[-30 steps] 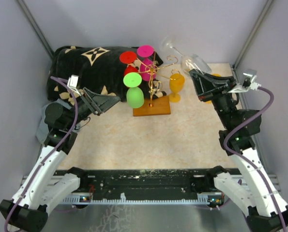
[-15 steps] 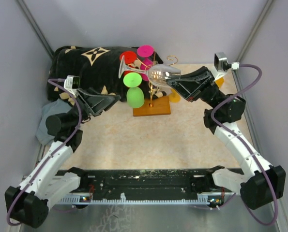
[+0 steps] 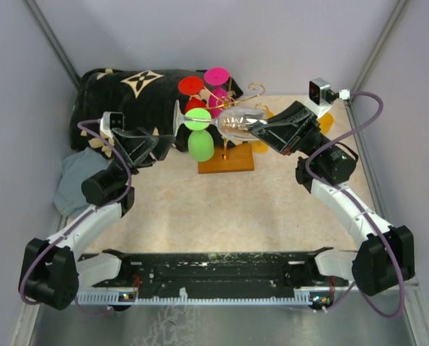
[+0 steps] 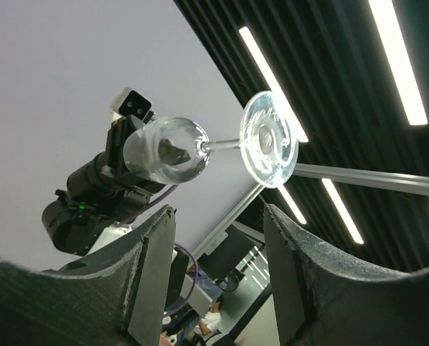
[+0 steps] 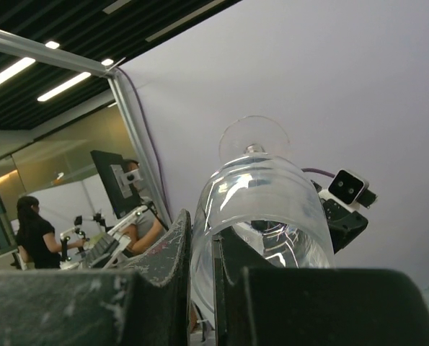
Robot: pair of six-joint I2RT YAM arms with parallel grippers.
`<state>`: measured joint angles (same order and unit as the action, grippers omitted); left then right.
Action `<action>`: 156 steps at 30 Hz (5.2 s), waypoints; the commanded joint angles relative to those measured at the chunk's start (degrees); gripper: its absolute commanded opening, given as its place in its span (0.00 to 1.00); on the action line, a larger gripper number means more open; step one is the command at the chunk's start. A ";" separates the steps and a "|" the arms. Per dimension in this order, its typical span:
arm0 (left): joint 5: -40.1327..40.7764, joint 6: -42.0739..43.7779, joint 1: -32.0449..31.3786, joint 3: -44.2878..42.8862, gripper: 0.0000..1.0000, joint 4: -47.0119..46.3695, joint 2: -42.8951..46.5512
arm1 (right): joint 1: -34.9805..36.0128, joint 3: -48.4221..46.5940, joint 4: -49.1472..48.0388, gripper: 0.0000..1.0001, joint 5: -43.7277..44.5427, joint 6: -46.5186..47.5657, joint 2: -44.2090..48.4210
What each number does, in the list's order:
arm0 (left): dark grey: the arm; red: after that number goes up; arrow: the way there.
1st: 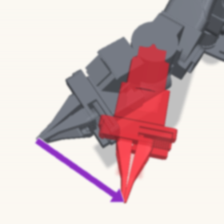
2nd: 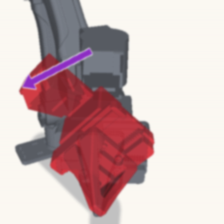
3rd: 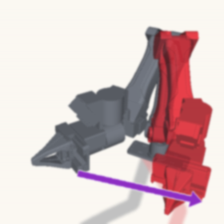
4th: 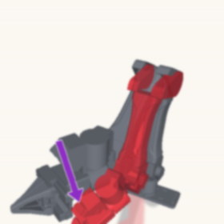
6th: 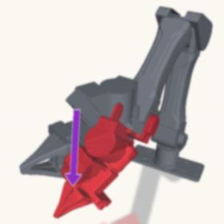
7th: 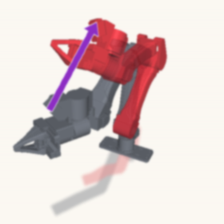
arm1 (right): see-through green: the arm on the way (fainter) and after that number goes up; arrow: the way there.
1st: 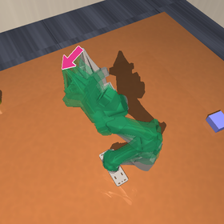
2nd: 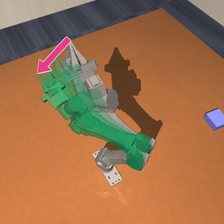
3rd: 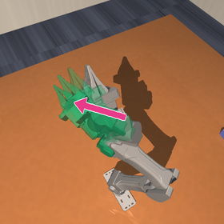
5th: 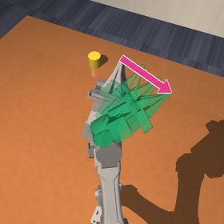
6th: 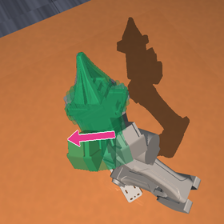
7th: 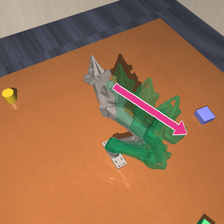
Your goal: Place the wine glass upside down on the wine glass rack
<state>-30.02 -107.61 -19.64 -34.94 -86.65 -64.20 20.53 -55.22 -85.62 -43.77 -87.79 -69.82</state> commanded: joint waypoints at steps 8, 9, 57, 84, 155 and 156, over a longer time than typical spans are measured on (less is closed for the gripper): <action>1.70 -3.77 -3.22 -4.54 0.59 -13.30 -1.87 | 3.88 1.08 -13.29 0.00 1.13 -0.12 -1.50; 1.81 -3.75 -3.49 -4.70 0.59 -13.24 -1.81 | 4.09 1.21 -13.29 0.00 1.14 -0.05 -1.73; -2.65 3.84 -5.75 -11.28 0.00 6.73 8.60 | 5.04 8.87 40.79 0.39 5.49 44.09 15.01; -12.14 25.43 -10.84 -23.57 0.00 58.94 5.77 | 4.95 8.71 80.34 0.39 47.24 64.19 34.44; 22.51 42.70 -19.03 -42.32 0.00 85.36 -12.24 | 4.95 10.66 80.89 0.39 47.27 63.74 37.03; 22.14 42.52 -19.04 -42.05 0.00 85.22 -11.98 | 4.96 10.66 80.92 0.39 47.10 63.59 36.96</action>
<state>-8.01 -65.10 -39.05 -77.80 3.20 -78.91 25.69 -43.62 -1.69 4.21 -24.05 -32.42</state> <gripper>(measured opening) 0.041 0.387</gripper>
